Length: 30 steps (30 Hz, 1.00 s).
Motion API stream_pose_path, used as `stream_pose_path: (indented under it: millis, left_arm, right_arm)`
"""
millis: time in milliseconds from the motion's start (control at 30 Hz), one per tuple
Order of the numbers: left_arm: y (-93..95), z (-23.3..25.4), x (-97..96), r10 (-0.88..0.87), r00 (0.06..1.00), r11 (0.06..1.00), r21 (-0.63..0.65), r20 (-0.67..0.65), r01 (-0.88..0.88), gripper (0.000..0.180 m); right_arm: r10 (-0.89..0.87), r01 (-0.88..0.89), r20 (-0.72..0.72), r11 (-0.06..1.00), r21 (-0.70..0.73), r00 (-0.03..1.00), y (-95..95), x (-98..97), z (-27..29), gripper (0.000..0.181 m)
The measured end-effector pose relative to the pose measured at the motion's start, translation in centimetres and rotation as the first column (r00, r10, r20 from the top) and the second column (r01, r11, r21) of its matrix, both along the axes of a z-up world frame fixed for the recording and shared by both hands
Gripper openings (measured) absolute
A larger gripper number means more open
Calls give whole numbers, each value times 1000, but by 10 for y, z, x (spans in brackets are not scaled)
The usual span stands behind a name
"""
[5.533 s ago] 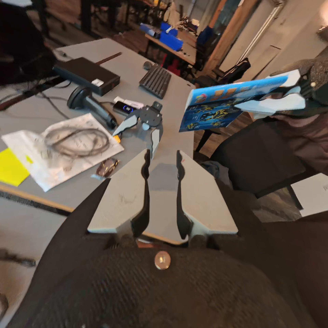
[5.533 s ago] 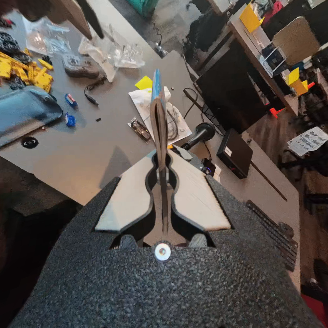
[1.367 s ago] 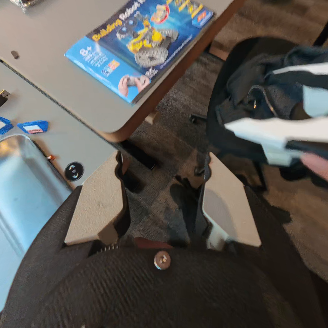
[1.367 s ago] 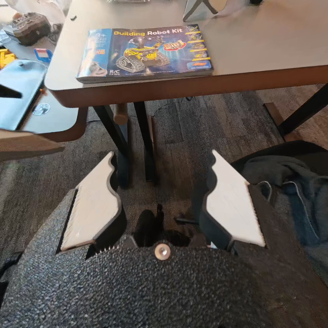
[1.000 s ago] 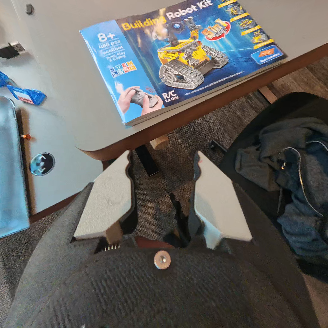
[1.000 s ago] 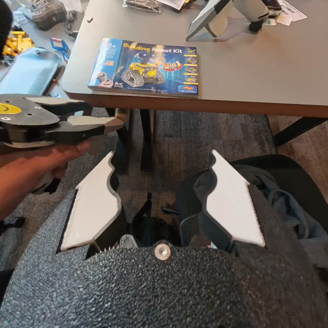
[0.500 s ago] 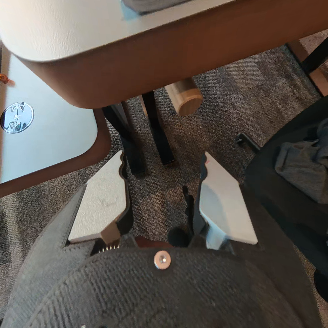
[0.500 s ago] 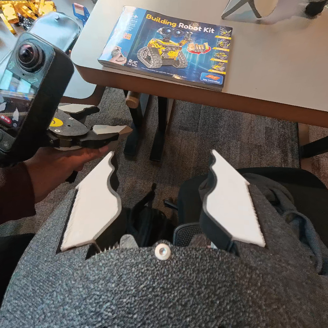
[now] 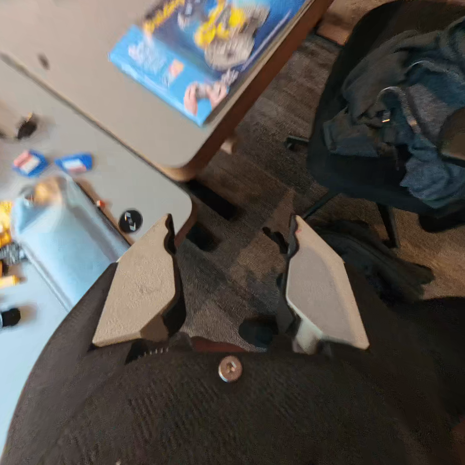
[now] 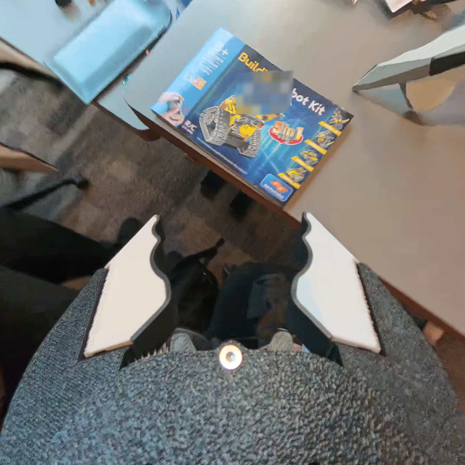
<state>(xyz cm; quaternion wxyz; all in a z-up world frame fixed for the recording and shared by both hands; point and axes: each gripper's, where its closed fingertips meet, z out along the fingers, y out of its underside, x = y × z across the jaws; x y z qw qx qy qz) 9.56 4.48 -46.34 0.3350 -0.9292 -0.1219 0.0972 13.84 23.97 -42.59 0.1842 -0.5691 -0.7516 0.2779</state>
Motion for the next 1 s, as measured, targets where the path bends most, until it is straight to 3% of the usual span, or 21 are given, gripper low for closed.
stream_pose_path:
  millis: [33,133,200,267,367,567,700,800,833,900,967,1000]
  left_arm:
    - [5,13,-4,-61,998,998,15,22,61,91]
    - [20,47,-19,-262,964,965,18,54,261,118]
    - [26,61,-33,-447,895,895,-15,-12,446,110]
    - [28,62,-67,-517,848,855,-133,-116,502,113]
    - [31,56,-98,-563,815,819,-224,-136,528,114]
    - [47,63,-109,-637,738,770,-155,-223,619,114]
    - [60,90,-106,-627,743,765,-5,-232,644,113]
    - [65,90,-105,-608,785,787,43,-118,616,112]
    - [63,80,-108,-600,797,799,3,-68,602,107]
    - [47,44,-126,-542,840,817,-223,23,533,87]
    - [32,22,-124,-493,858,793,-332,142,510,101]
    - [29,19,-118,-489,852,783,-337,186,523,98]
  right_arm:
    - [41,-42,31,999,22,999,6,-5,0,107]
    - [189,-205,130,971,124,973,15,-22,5,107]
    - [285,-328,220,926,189,933,16,-31,9,108]
    - [334,-408,296,880,243,895,14,-40,13,110]
    - [363,-464,353,844,267,863,-3,-54,12,111]
    - [362,-449,338,863,231,869,-64,-73,8,112]
    - [340,-392,259,902,184,904,-90,-85,24,112]
    - [291,-339,242,921,193,926,-72,-86,33,113]
    - [258,-316,260,925,211,930,-56,-83,30,112]
    - [152,-251,341,931,266,928,-9,-68,14,107]
    - [65,-158,378,962,221,923,24,-52,-3,102]
    - [27,-103,395,980,170,918,34,-45,-10,94]
